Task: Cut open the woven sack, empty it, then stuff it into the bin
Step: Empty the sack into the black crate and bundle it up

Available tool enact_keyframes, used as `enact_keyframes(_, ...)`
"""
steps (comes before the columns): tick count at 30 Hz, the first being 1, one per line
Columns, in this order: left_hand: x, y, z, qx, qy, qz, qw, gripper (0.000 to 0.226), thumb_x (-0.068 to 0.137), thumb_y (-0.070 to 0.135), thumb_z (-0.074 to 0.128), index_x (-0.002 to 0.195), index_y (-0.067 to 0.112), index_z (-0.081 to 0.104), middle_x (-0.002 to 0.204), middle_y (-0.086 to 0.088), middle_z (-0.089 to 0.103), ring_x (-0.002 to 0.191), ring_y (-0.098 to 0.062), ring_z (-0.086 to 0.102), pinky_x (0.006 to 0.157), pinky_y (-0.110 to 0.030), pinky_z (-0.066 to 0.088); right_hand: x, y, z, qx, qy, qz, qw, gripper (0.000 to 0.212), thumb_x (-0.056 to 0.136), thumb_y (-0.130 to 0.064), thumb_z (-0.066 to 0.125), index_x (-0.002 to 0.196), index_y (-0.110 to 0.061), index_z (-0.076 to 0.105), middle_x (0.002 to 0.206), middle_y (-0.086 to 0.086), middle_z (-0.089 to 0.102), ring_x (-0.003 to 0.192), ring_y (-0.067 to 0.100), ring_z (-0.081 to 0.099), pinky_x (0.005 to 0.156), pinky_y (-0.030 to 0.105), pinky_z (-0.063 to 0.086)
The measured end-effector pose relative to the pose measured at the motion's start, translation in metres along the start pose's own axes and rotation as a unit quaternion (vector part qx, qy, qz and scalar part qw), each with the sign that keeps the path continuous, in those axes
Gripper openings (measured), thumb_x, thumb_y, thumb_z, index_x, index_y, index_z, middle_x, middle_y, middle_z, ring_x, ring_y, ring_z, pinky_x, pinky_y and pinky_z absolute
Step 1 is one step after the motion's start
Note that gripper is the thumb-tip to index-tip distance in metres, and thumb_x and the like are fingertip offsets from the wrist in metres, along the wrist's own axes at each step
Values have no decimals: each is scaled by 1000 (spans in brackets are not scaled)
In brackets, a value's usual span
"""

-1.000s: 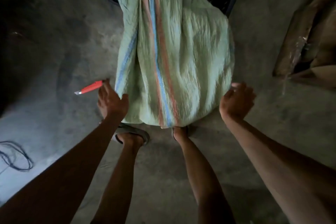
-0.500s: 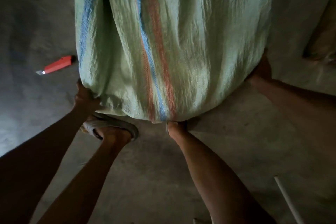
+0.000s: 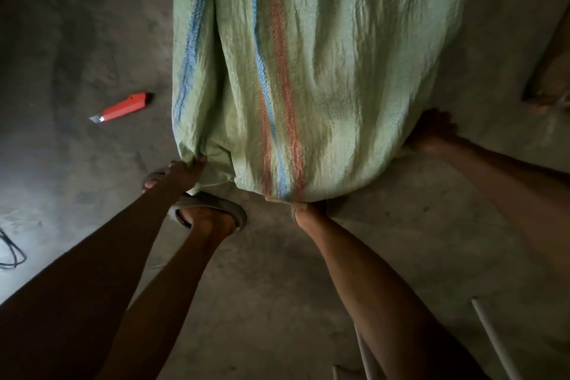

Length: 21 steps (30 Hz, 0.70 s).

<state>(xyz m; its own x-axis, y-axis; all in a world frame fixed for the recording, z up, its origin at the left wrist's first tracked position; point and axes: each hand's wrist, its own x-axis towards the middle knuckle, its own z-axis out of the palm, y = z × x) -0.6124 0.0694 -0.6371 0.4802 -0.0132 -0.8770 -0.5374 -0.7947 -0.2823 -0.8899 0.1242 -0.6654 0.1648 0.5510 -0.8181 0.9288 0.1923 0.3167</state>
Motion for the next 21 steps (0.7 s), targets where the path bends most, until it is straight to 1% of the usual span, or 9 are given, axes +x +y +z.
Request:
enact_keyframes(4, -29, -4, -5, -122, -42, -11, 992, 113, 78, 92, 29, 152, 7, 39, 157, -29, 37, 144, -50, 34, 119, -61, 26, -24, 13, -7, 42, -50, -49, 997, 48, 107, -31, 43, 150, -7, 42, 159, 12, 33, 148, 35, 26, 123, 44, 22)
enact_keyframes(7, -60, 5, -25, -290, -53, -9, 956, 136, 48, 100, 46, 157, 18, 34, 162, -18, 35, 146, -41, 36, 120, -56, 30, -76, 17, -10, -157, 6, -212, 965, 53, 105, -34, 50, 149, -5, 42, 159, 10, 35, 148, 32, 29, 122, 42, 26)
enact_keyframes(9, -84, 10, -51, -353, -32, 1, 935, 140, 39, 97, 55, 154, 19, 39, 156, -13, 44, 139, -34, 46, 117, -51, 36, -144, -24, 18, -330, 15, -318, 889, 50, 102, -36, 53, 145, -11, 49, 154, 8, 45, 141, 29, 43, 112, 35, 39)
enact_keyframes(11, -110, 14, -83, -386, -21, 5, 922, 132, 42, 93, 59, 151, 19, 45, 150, -10, 51, 131, -31, 54, 111, -50, 45, -210, -77, 44, -492, 27, -455, 742, 41, 103, -32, 47, 138, -12, 56, 144, 17, 56, 128, 36, 55, 100, 42, 50)
enact_keyframes(14, -159, 24, -136, -368, 1, 45, 929, 95, 74, 80, 59, 145, 18, 51, 141, -10, 57, 99, -25, 63, 74, -35, 53, -284, -107, 43, -586, 64, -505, 631, 48, 106, -35, 34, 137, -4, 54, 138, 27, 56, 124, 45, 56, 82, 42, 55)
enact_keyframes(16, -198, 28, -170, -331, 34, 68, 941, 81, 83, 71, 60, 140, 14, 55, 131, -13, 59, 81, -23, 60, 56, -27, 42, -314, -91, 21, -618, 59, -491, 611, 56, 106, -38, 31, 135, 4, 54, 135, 30, 57, 122, 47, 57, 61, 30, 45)
enact_keyframes(17, -221, 28, -186, -315, 44, 70, 946, 82, 84, 70, 60, 141, 12, 54, 130, -14, 58, 86, -27, 63, 54, -28, 40, -332, -83, 7, -622, 42, -490, 610, 57, 106, -39, 31, 134, 6, 54, 134, 30, 58, 121, 47, 58, 60, 29, 44)
enact_keyframes(19, -275, 24, -217, -305, 57, 76, 947, 85, 84, 69, 61, 145, 11, 49, 139, -15, 55, 106, -35, 63, 53, -28, 41, -377, -68, -22, -611, 51, -506, 607, 60, 105, -43, 33, 133, 5, 56, 134, 29, 59, 121, 44, 59, 72, 35, 53)
enact_keyframes(21, -337, 17, -249, -321, 74, 92, 940, 85, 85, 67, 62, 148, 13, 45, 144, -14, 51, 103, -32, 59, 53, -28, 41, -428, -49, -49, -576, 47, -517, 632, 63, 103, -51, 35, 133, 1, 59, 137, 24, 59, 122, 40, 60, 84, 45, 57)
